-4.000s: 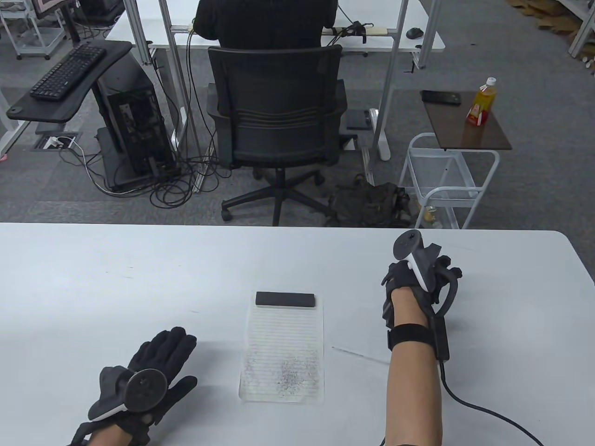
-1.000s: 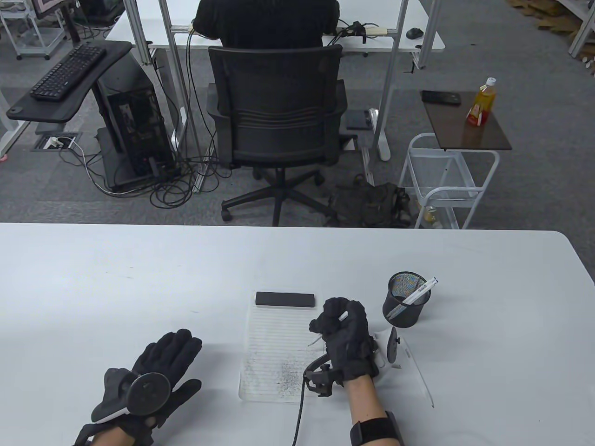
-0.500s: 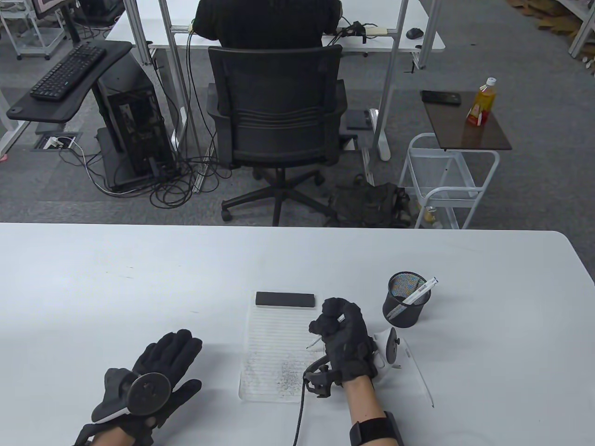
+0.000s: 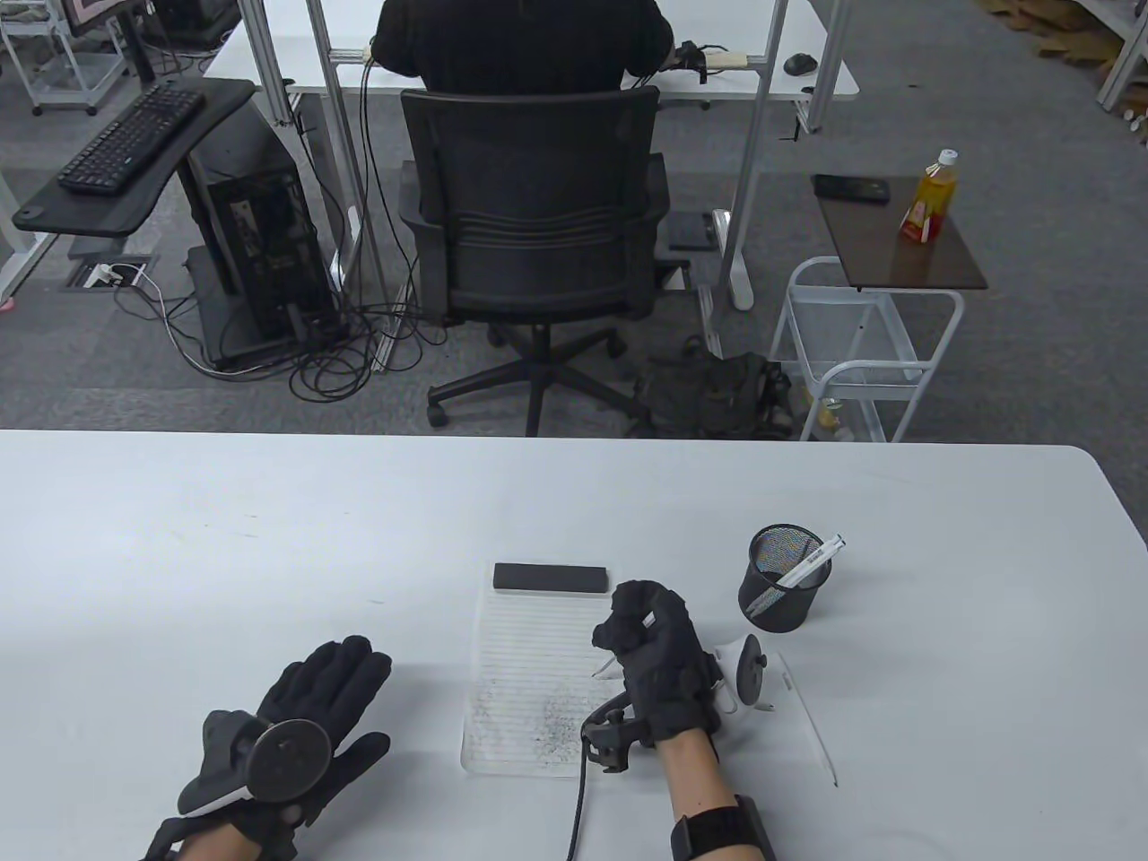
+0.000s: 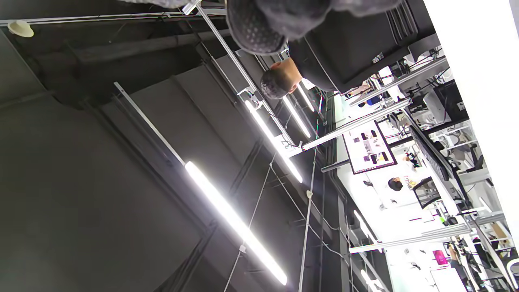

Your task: Press to extend mechanical pencil leads

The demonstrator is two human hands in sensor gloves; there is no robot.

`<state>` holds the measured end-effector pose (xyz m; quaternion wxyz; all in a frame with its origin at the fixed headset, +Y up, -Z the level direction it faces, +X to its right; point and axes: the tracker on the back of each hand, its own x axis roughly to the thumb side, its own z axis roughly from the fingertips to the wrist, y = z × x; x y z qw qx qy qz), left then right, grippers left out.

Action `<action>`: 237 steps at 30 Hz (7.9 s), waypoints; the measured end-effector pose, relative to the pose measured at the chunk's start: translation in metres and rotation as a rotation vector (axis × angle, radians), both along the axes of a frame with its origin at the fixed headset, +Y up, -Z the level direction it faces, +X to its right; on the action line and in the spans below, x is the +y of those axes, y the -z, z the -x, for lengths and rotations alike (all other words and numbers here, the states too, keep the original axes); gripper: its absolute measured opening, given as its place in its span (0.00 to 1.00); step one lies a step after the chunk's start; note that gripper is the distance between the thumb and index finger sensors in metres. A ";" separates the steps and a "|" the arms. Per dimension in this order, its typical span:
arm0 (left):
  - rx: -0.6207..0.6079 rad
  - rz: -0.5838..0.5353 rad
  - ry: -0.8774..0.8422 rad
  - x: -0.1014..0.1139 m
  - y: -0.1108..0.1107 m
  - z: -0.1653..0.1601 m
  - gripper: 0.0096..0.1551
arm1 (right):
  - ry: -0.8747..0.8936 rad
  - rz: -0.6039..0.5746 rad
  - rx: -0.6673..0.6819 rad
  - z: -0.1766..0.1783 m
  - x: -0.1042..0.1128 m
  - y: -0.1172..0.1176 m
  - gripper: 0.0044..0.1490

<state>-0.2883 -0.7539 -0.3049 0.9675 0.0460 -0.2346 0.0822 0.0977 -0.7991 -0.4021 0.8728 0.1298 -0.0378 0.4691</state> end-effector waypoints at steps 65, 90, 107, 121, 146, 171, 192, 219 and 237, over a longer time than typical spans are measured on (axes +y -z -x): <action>-0.005 0.000 0.000 0.002 0.000 -0.001 0.49 | -0.674 -0.103 0.080 -0.042 0.091 -0.020 0.32; 0.000 -0.002 0.009 0.002 0.000 -0.001 0.49 | -2.155 0.065 0.055 -0.163 0.043 -0.022 0.32; 0.003 0.005 0.020 0.002 0.001 -0.001 0.49 | -2.224 -0.024 -0.002 -0.165 0.030 -0.017 0.28; 0.001 0.009 0.014 0.002 0.001 -0.001 0.49 | -2.208 -0.026 -0.043 -0.170 0.037 -0.019 0.29; 0.041 0.022 -0.004 0.000 0.004 0.009 0.49 | -1.098 0.608 -0.736 -0.210 0.063 0.040 0.34; 0.028 0.032 -0.005 -0.001 0.004 0.007 0.49 | -1.078 0.496 -0.787 -0.206 0.072 0.036 0.28; 0.015 0.001 -0.011 0.001 0.000 0.005 0.49 | -0.563 -0.144 -0.625 -0.138 0.183 -0.023 0.29; 0.005 -0.004 -0.022 0.001 -0.001 0.003 0.49 | -0.063 -0.004 0.072 -0.018 0.047 -0.014 0.25; -0.002 0.008 -0.012 0.000 -0.001 0.001 0.49 | 0.071 -0.001 -0.026 -0.014 0.025 -0.013 0.35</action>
